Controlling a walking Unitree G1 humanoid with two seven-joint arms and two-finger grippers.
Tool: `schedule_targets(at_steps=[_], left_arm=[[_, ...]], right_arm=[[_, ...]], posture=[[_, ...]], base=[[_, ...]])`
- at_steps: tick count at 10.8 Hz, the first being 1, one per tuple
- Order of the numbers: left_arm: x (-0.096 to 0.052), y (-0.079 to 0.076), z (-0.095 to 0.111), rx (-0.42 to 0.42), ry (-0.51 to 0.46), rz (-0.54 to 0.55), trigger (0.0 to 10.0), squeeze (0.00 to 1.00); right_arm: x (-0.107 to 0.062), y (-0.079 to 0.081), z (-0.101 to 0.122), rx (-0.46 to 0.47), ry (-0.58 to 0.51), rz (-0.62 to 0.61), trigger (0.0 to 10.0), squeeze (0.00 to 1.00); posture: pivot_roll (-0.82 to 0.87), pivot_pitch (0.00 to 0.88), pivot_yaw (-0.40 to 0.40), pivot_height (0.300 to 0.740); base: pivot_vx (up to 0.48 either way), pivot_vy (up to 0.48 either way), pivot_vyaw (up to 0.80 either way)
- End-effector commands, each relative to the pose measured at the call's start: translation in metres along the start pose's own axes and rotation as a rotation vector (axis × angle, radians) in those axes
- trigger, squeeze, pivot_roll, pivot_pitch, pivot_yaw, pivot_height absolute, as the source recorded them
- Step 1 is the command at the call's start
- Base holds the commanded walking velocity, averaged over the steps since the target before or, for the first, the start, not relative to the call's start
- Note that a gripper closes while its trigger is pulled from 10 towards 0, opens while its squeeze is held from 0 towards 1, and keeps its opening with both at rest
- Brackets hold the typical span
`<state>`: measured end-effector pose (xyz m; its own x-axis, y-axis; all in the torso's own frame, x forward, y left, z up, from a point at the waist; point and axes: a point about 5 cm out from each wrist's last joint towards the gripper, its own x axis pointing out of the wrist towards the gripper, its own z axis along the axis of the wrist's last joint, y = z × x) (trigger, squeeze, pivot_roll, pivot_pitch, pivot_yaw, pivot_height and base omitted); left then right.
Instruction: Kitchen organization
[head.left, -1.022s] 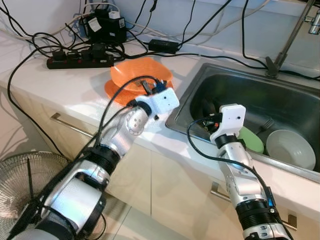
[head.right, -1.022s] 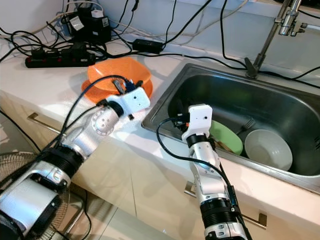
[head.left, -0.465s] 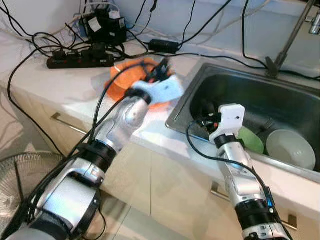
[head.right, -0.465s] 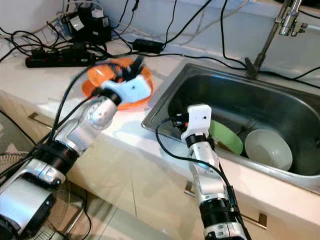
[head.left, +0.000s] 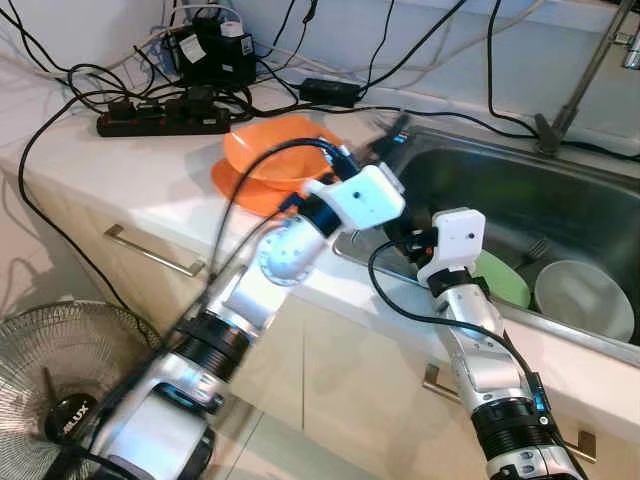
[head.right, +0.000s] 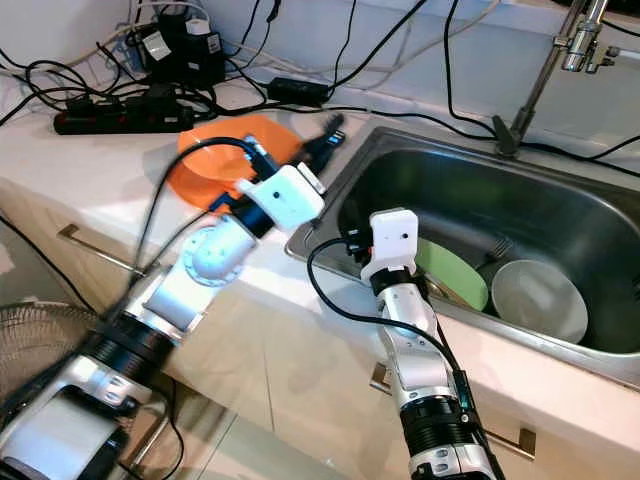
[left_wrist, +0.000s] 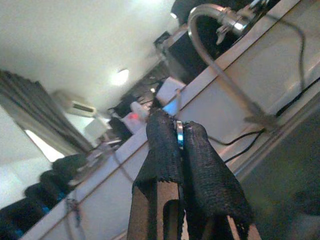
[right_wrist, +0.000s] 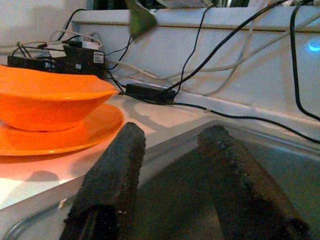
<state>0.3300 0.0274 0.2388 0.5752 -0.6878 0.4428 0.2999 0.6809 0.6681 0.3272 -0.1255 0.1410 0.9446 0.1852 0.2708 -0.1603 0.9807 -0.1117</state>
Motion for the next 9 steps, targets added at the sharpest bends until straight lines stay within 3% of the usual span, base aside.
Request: schedule_targets(at_steps=[1,2,3,4,6,7,9], left_arm=[[-0.002,0.000,0.003,-0.147,-0.003,0.006,10.0,0.00],[-0.002,-0.001,0.004,-0.192,-0.002,0.003,10.0,0.00],[-0.004,0.001,0.007,-0.342,-0.008,-0.006,10.0,0.00],[-0.006,0.002,0.006,-0.414,-0.002,-0.022,10.0,0.00],[-0.008,0.001,0.005,-0.507,-0.001,-0.046,10.0,0.00],[-0.012,0.000,0.004,-0.618,0.003,-0.066,10.0,0.00],[-0.016,0.003,0.004,-0.683,0.012,-0.083,10.0,0.00]], right_arm=[[0.004,0.001,0.007,-0.077,-0.038,0.031,10.0,1.00],[0.005,0.001,0.008,-0.099,-0.046,0.041,10.0,1.00],[0.005,0.002,0.011,-0.123,-0.064,0.043,10.0,1.00],[0.006,0.005,0.012,-0.155,-0.069,0.056,10.0,0.00],[0.005,0.011,0.012,-0.159,-0.077,0.081,10.0,0.00],[0.006,0.013,0.014,-0.157,-0.086,0.086,10.0,0.00],[0.008,0.013,0.015,-0.163,-0.093,0.081,10.0,0.00]], posture=[[0.18,0.004,-0.011,0.740],[0.18,0.004,-0.011,0.740],[0.18,0.006,-0.009,0.740],[0.18,0.003,-0.008,0.740],[0.19,0.000,-0.011,0.740],[0.18,0.000,-0.011,0.740],[0.19,0.000,-0.010,0.740]], base=[[0.000,0.000,0.00],[0.000,0.000,0.00],[0.000,0.000,0.00],[0.000,0.000,0.00],[0.000,0.000,0.00],[0.000,0.000,0.00],[0.000,0.000,0.00]])
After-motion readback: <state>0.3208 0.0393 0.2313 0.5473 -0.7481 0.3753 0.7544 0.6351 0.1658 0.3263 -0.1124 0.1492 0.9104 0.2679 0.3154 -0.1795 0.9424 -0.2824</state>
